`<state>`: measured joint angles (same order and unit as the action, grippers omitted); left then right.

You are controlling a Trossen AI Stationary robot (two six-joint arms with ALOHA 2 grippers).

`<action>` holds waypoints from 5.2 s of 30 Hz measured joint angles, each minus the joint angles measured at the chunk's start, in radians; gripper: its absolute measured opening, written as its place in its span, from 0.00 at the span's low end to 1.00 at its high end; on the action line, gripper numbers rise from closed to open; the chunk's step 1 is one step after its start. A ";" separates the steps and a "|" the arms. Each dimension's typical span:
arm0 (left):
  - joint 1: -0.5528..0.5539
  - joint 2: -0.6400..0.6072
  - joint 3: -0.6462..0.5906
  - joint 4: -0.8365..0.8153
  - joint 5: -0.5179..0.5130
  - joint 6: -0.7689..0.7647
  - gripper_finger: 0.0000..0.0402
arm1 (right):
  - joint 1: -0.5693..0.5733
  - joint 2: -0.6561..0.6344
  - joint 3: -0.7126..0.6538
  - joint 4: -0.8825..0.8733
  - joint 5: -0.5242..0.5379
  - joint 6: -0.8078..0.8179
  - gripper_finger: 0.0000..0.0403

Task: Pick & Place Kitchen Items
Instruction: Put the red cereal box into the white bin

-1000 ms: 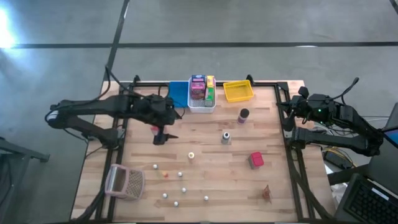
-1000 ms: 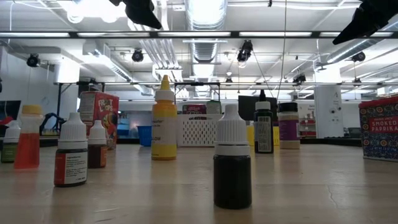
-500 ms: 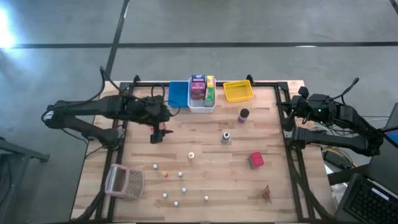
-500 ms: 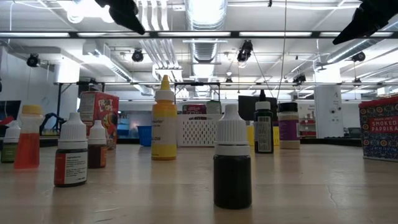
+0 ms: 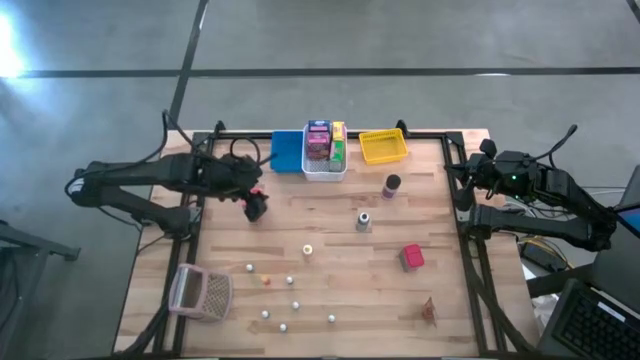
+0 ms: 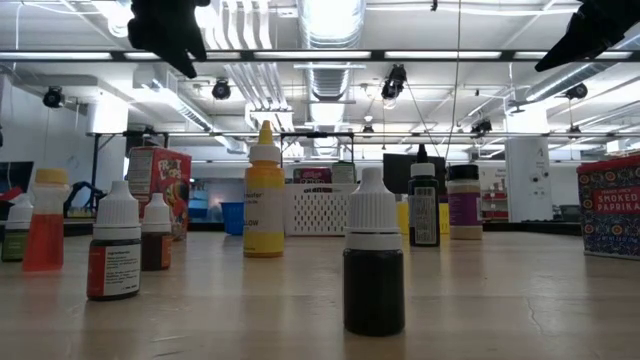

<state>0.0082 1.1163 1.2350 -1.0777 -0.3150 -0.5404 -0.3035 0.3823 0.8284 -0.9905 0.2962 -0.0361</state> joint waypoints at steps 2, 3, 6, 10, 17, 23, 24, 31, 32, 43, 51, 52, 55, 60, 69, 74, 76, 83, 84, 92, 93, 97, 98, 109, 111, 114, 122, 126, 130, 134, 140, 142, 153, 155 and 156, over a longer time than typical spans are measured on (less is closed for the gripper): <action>0.008 -0.003 0.000 -0.021 0.000 0.000 0.68 | 0.000 0.000 0.000 0.000 0.000 0.001 0.02; 0.012 -0.003 0.000 -0.047 0.002 -0.007 0.68 | 0.000 0.000 0.000 0.000 0.000 0.002 0.02; 0.027 -0.002 0.000 -0.144 -0.001 -0.079 0.68 | 0.000 0.000 0.000 0.000 0.000 0.000 0.02; 0.058 -0.003 0.000 -0.232 -0.017 -0.173 0.68 | 0.000 0.000 0.000 0.000 0.000 0.000 0.02; 0.109 0.000 0.000 -0.255 0.050 -0.216 0.68 | 0.000 0.000 0.000 0.000 0.000 0.000 0.02; 0.123 0.003 0.000 -0.249 0.053 -0.218 0.68 | 0.000 0.000 0.000 0.000 0.000 0.001 0.02; 0.124 0.004 0.000 -0.249 0.053 -0.218 0.68 | 0.000 0.000 0.000 0.000 0.000 0.002 0.02; 0.124 0.007 0.000 -0.239 0.053 -0.232 0.68 | 0.000 0.000 0.000 0.000 0.000 0.000 0.02; 0.124 0.007 0.000 -0.239 0.053 -0.240 0.68 | 0.000 0.000 0.000 0.000 0.000 0.001 0.02; 0.124 0.018 0.000 -0.239 0.074 -0.292 0.68 | 0.000 0.000 0.000 0.000 0.000 0.000 0.02; 0.113 0.132 0.000 -0.240 0.124 -0.282 0.68 | 0.000 0.000 0.000 0.000 0.000 0.000 0.02; 0.113 0.148 0.000 -0.240 0.125 -0.272 0.68 | 0.000 0.000 0.000 0.000 0.000 0.000 0.02; 0.118 0.189 0.000 -0.243 0.133 -0.263 0.68 | 0.000 0.000 0.000 0.000 0.000 0.000 0.02; 0.155 0.243 0.005 -0.243 0.178 -0.309 0.68 | 0.000 0.000 0.000 0.000 0.000 0.000 0.02; 0.232 0.301 0.005 -0.248 0.213 -0.344 0.68 | 0.000 0.000 0.000 0.000 0.000 0.000 0.02; 0.248 0.315 0.004 -0.244 0.213 -0.346 0.68 | 0.000 0.000 0.000 0.000 0.000 0.001 0.02; 0.248 0.321 0.004 -0.238 0.213 -0.351 0.68 | 0.000 0.000 0.000 0.000 0.000 0.000 0.02; 0.248 0.366 0.003 -0.239 0.213 -0.346 0.68 | 0.000 0.000 0.000 0.000 0.000 0.002 0.02; 0.248 0.374 0.003 -0.239 0.213 -0.343 0.68 | 0.000 0.000 0.000 0.000 0.000 0.001 0.02; 0.257 0.405 -0.016 -0.224 0.213 -0.321 0.68 | 0.000 0.000 0.000 0.000 0.000 0.002 0.02; 0.259 0.404 -0.027 -0.218 0.214 -0.320 0.68 | 0.000 0.000 0.000 0.000 0.000 0.000 0.02; 0.265 0.401 -0.100 -0.152 0.229 -0.321 0.68 | 0.000 0.000 0.000 0.000 0.000 0.000 0.02; 0.266 0.401 -0.122 -0.135 0.238 -0.320 0.68 | 0.000 0.000 0.000 0.000 0.000 0.000 0.02; 0.279 0.373 -0.206 -0.054 0.285 -0.287 0.68 | 0.000 0.000 0.000 0.000 0.000 0.001 0.02; 0.284 0.358 -0.207 -0.035 0.282 -0.272 0.68 | 0.000 0.000 0.000 0.000 0.000 0.000 0.02; 0.292 0.337 -0.208 -0.011 0.275 -0.253 0.68 | 0.000 0.000 0.000 0.000 0.000 0.000 0.02; 0.296 0.336 -0.234 0.034 0.268 -0.230 0.68 | 0.000 0.000 0.000 0.000 0.000 0.000 0.02; 0.298 0.337 -0.262 0.070 0.268 -0.220 0.68 | 0.000 0.000 0.000 0.000 0.000 0.000 0.02; 0.300 0.337 -0.293 0.078 0.269 -0.220 0.68 | 0.000 0.000 0.000 0.000 0.000 0.000 0.02; 0.310 0.337 -0.305 0.099 0.268 -0.211 0.68 | 0.000 0.000 0.000 0.000 0.000 0.001 0.02; 0.313 0.337 -0.305 0.122 0.268 -0.192 0.66 | 0.000 0.000 0.000 0.000 0.000 0.000 0.02; 0.313 0.337 -0.305 0.117 0.272 -0.191 0.62 | 0.000 0.000 0.000 0.000 0.000 0.002 0.02; 0.313 0.337 -0.305 0.111 0.277 -0.169 0.47 | 0.000 0.000 0.000 0.000 0.000 0.001 0.02; 0.313 0.337 -0.305 0.108 0.282 -0.164 0.46 | 0.000 0.000 0.000 0.000 0.000 0.000 0.02; 0.313 0.337 -0.305 0.103 0.288 -0.159 0.46 | 0.000 0.000 0.000 0.000 0.000 0.000 0.02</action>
<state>0.3214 1.4528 0.9298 -0.9749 -0.0272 -0.6995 -0.3035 0.3820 0.8280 -0.9905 0.2962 -0.0364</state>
